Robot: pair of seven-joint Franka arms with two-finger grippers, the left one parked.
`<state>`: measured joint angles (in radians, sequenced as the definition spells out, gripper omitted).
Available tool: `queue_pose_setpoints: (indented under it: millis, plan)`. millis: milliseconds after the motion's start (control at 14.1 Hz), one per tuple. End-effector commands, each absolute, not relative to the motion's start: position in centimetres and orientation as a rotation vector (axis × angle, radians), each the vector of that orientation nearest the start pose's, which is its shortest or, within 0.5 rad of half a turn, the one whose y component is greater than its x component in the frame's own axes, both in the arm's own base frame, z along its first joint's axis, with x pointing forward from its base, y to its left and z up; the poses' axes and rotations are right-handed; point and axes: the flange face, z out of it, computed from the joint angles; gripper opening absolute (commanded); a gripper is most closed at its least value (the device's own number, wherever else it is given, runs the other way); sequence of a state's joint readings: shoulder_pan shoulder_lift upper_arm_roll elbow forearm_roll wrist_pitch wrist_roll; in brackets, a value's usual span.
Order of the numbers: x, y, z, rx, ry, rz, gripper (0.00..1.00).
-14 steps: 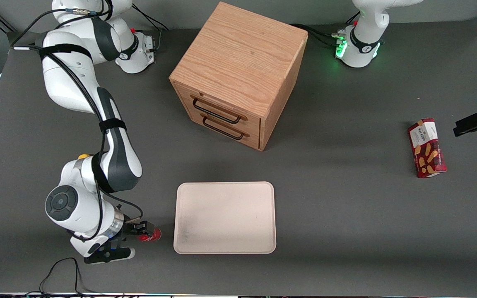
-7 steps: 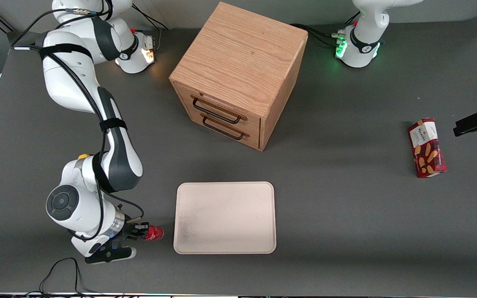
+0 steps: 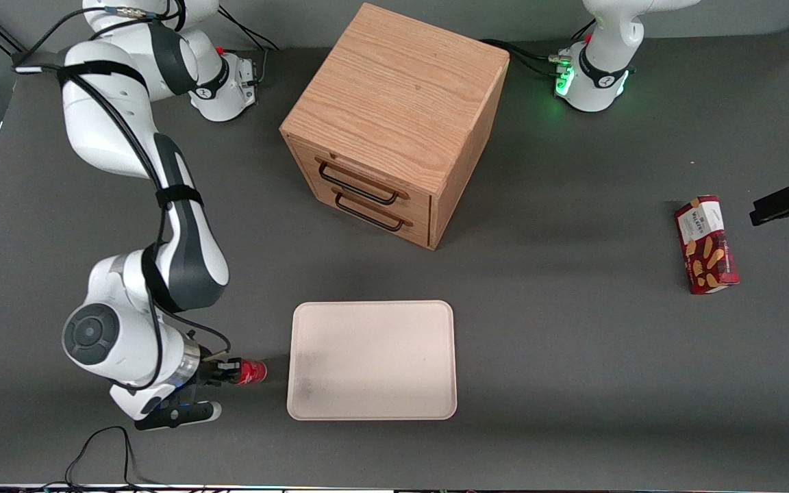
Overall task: Place coke bottle on tray
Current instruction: 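Close the right gripper around the red Coca-Cola bottle, then lift the bottle and carry it over the white tray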
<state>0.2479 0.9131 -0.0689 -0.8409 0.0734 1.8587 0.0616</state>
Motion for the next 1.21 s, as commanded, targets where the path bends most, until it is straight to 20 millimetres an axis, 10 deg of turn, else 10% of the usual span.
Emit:
queue_pose_setpoints:
  millis: [0, 496, 1135]
  plan:
    - [75.7, 16.7, 44.6, -3.094, -0.218, -0.189, 0.00]
    - [71.9, 16.5, 55.2, -3.068, -0.248, -0.233, 0.00]
    - [69.8, 25.3, 55.1, -3.059, -0.145, -0.261, 0.00]
